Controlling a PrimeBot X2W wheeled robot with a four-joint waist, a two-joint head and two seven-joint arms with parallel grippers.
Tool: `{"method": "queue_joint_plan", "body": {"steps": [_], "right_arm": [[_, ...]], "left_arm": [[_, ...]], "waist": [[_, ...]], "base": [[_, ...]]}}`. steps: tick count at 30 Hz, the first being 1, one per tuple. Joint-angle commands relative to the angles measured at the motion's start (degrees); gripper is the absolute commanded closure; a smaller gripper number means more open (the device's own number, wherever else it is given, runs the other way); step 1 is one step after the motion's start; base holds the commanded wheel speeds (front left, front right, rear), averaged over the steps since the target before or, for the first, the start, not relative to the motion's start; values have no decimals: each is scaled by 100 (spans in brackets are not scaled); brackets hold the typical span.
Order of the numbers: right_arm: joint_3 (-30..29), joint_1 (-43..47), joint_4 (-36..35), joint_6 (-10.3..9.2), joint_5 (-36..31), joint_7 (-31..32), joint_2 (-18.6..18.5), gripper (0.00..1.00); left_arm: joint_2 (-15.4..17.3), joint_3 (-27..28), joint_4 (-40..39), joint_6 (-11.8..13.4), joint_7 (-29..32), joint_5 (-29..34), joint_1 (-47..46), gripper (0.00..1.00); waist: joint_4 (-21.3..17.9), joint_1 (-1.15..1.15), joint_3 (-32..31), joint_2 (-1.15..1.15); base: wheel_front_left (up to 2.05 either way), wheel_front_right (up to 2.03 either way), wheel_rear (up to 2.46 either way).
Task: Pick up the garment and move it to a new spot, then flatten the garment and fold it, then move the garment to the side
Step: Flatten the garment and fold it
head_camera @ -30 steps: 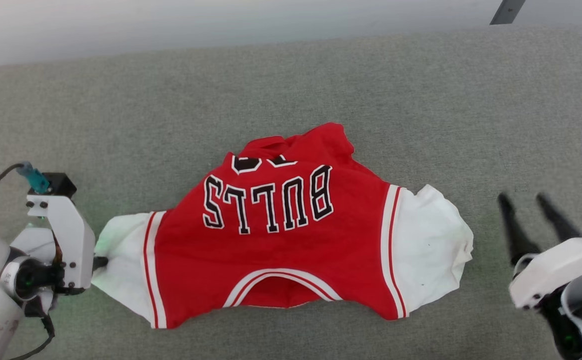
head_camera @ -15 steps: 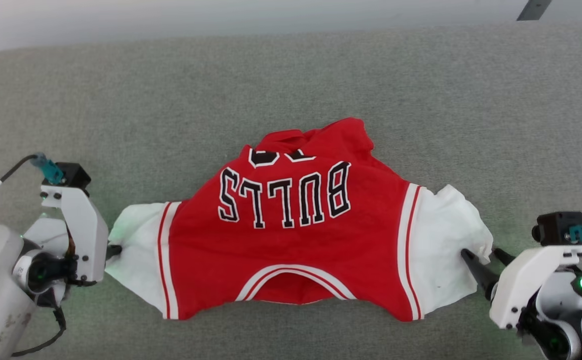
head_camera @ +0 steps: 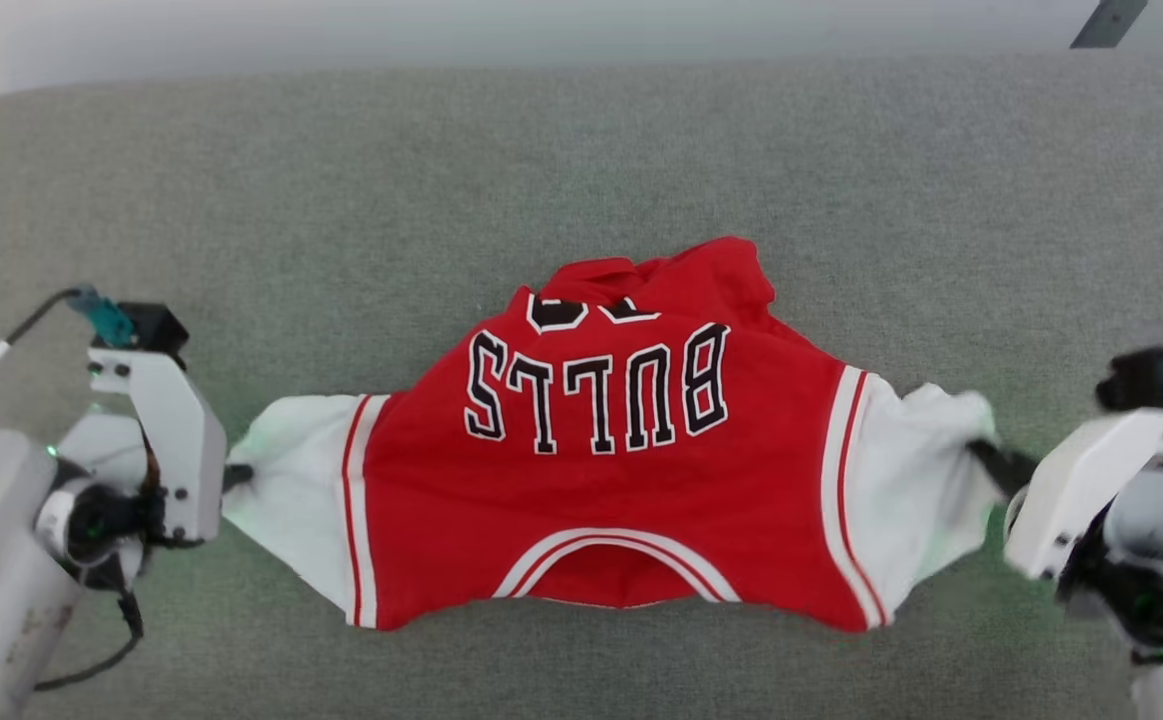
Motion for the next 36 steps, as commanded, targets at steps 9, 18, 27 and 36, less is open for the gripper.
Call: {"method": "queue_joint_plan", "body": {"steps": [9, 18, 27, 36], "right_arm": [[-364, -1001, -613, -9, 809, 392, 84, 100], [-617, -2402, -356, -9, 1130, 197, 369, 100], [-695, -3559, 214, -9, 974, -495, 464, 100], [-685, -4374, 1038, -9, 781, -1002, 428, 100]], "left_arm": [[214, 327, -696, 204, 258, -135, -763, 100], [157, 612, -1006, 427, 374, -72, -1848, 100], [45, 749, -547, 373, 29, 255, -2865, 100], [-163, 742, 110, 112, -450, 495, -3557, 100]], "waist": [[114, 0, -505, 0], [200, 0, -882, 0], [220, 0, -1042, 0], [289, 0, -958, 0]], "base": [[0, 0, 0], [0, 0, 0], [0, 0, 0], [0, 0, 0]]}}
